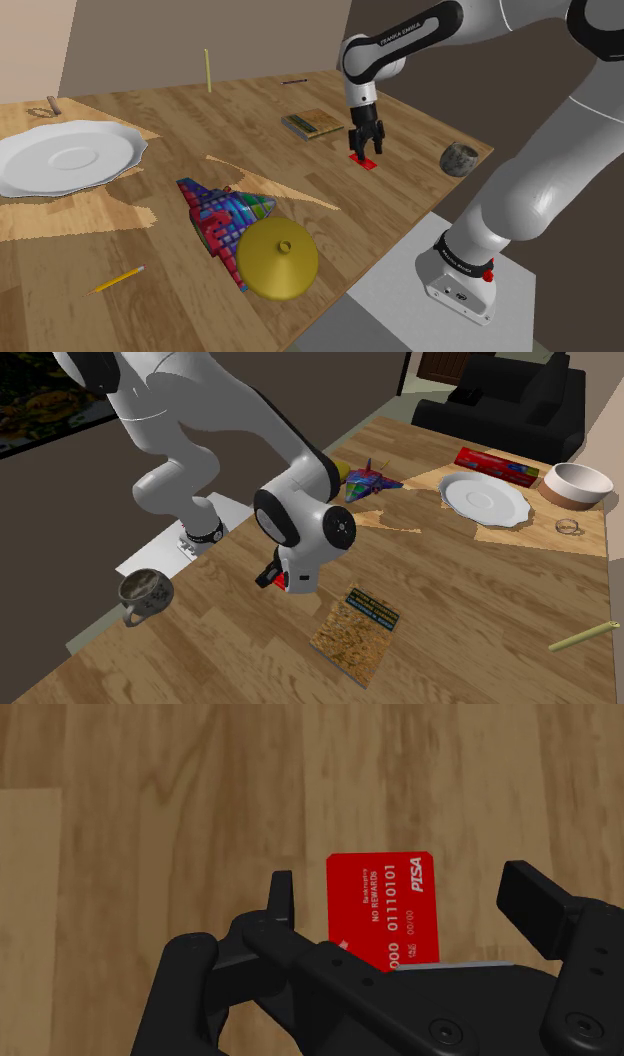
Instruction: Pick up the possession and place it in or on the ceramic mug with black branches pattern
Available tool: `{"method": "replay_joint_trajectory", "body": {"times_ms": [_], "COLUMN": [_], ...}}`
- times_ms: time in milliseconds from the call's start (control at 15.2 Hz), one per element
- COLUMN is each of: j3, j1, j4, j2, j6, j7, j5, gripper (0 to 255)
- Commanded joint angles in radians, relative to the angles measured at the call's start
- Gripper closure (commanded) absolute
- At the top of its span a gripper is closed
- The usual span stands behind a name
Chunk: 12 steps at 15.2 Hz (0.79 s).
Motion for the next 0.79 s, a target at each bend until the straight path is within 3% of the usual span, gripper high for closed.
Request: {"method": "replay_joint_trajectory", "body": {"times_ms": [0, 660, 726], "j3": [-0.001, -0.001, -0.001], "j1": [-0.001, -0.001, -0.001], "j4": [-0.031, -0.067, -0.067], "j2": [-0.002, -0.004, -0.004], "j6": [0.029, 0.062, 0.062], "j7": [-0.001, -0.001, -0.001], "j5": [-0.002, -0.002, -0.002], "gripper": [0, 0, 255]}}
